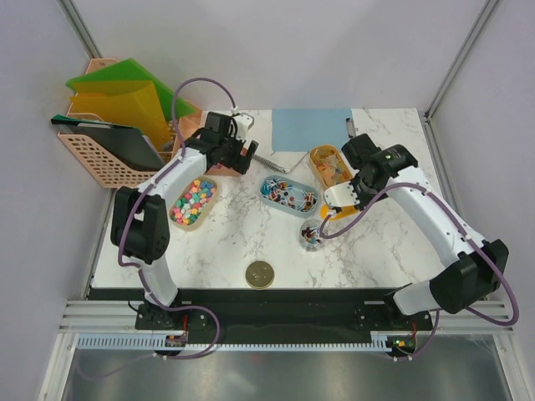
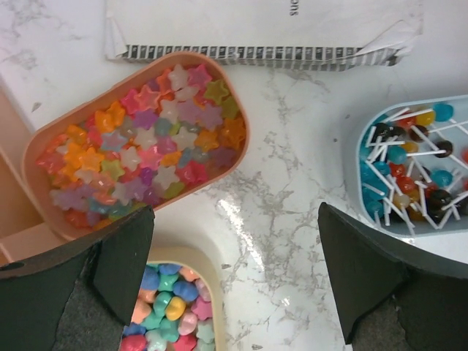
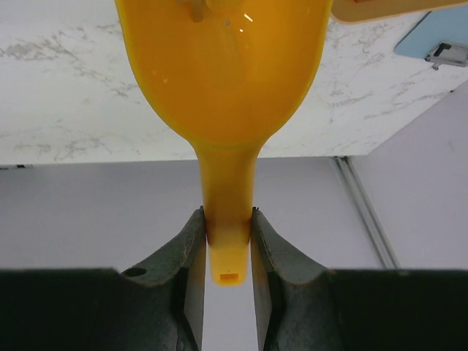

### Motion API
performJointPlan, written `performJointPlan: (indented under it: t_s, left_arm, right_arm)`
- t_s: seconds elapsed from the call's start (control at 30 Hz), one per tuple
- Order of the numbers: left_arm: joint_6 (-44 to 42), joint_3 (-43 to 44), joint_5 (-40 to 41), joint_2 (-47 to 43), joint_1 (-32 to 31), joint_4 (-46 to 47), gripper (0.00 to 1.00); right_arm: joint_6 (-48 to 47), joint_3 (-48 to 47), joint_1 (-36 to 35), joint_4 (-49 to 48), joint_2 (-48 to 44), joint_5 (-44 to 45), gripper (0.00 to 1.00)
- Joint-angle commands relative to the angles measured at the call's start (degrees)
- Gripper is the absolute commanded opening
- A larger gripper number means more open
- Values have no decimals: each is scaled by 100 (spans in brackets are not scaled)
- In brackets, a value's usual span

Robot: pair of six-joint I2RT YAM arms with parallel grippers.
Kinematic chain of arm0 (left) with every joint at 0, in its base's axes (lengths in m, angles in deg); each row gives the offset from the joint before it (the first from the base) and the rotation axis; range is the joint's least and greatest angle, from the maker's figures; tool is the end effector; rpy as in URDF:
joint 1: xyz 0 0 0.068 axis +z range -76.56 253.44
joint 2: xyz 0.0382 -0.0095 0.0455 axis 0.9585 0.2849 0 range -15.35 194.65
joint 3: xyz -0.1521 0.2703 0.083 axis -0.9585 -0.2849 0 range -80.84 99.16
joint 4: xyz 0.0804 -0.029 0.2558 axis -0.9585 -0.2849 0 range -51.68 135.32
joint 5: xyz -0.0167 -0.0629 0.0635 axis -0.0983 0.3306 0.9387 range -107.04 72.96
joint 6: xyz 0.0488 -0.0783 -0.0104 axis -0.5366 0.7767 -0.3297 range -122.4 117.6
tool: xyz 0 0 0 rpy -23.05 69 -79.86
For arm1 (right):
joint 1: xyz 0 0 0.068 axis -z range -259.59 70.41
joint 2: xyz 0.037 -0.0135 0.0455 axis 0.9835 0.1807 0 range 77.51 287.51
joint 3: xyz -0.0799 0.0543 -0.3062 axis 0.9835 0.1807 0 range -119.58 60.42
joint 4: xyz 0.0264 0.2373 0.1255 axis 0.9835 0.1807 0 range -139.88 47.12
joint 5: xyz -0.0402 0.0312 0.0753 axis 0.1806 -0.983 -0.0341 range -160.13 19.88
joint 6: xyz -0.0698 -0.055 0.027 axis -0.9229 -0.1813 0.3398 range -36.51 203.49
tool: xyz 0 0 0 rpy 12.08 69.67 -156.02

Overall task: Pack the candies
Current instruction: Place the fake candies in the packing bottle.

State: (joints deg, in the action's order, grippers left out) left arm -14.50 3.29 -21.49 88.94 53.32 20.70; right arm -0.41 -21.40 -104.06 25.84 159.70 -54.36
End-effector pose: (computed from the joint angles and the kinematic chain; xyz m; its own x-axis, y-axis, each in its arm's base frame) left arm 0.4372 -0.1671 0.2754 -0.5639 0.4292 -0.7056 0.5246 0.8460 0.0954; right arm 0.2538 0.0907 0.3327 0.2433 -0.9406 0.2367 -0.9146 -0.3038 -0.2669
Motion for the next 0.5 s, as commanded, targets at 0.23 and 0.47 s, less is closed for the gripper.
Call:
performJointPlan:
  t_s: [0.23, 0.47]
  left_arm:
    - [252, -108, 533, -409, -27, -280, 100]
    - [339, -82, 831, -489, -18, -280, 100]
  right_arm:
    - [-189, 114, -628, 347, 33, 1437, 0]
    - [391, 368, -1463, 364, 306, 1990, 0]
